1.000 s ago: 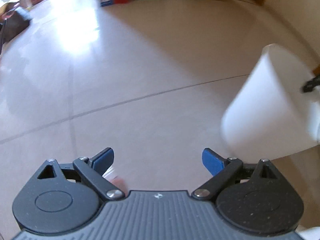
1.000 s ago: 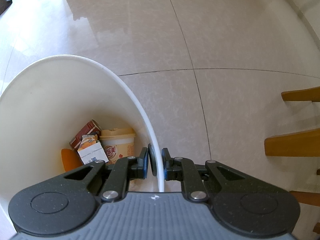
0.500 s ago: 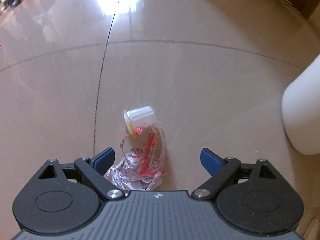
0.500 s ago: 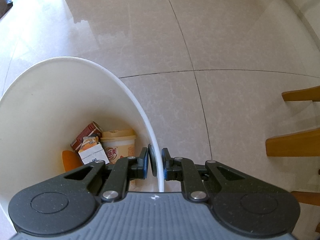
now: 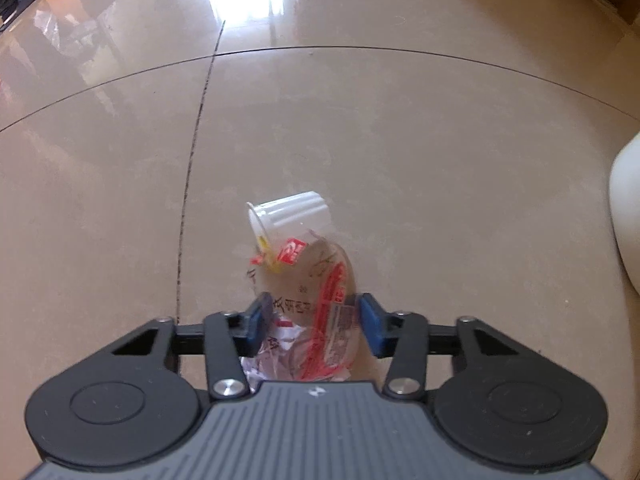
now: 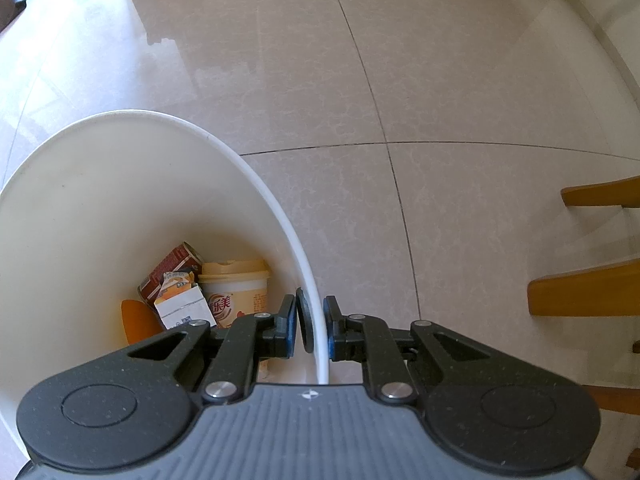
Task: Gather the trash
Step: 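Move the left tool back to the floor and grasp the red-printed plastic wrapper, then carry the plastic wrapper over the bin with the left tool and release it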
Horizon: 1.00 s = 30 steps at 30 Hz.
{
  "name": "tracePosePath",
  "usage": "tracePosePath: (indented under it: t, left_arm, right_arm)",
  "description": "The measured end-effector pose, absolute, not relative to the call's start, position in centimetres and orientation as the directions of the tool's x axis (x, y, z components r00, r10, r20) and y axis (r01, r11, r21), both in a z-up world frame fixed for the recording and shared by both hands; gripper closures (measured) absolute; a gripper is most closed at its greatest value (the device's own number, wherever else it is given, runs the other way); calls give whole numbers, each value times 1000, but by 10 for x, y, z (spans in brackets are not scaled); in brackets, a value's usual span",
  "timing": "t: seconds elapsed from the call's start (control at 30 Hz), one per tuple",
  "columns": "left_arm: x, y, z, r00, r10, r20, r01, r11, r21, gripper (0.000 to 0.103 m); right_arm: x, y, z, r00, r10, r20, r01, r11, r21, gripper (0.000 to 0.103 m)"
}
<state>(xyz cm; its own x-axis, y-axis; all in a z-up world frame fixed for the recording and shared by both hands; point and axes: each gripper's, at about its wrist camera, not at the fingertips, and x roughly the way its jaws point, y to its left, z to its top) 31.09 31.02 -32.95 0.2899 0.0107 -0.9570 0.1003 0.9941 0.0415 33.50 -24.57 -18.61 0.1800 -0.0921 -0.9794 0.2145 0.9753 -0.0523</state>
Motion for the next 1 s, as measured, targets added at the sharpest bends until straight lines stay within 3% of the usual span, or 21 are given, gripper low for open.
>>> tracePosePath:
  t: [0.13, 0.3, 0.63, 1.0]
  left_arm:
    - [311, 314, -329, 284, -2, -959, 90, 996, 25, 80]
    - [312, 316, -314, 298, -23, -954, 110, 994, 11, 84]
    - [314, 299, -263, 237, -81, -968, 247, 969, -20, 85]
    - [326, 199, -139, 163, -247, -955, 542, 831, -122, 85]
  right_arm:
    - [335, -245, -186, 181, -92, -979, 218, 975, -51, 86]
    - [335, -245, -186, 180, -92, -979, 217, 975, -52, 86]
    - [336, -244, -186, 177, -98, -979, 213, 975, -59, 86]
    - [336, -243, -187, 177, -100, -979, 208, 976, -62, 86]
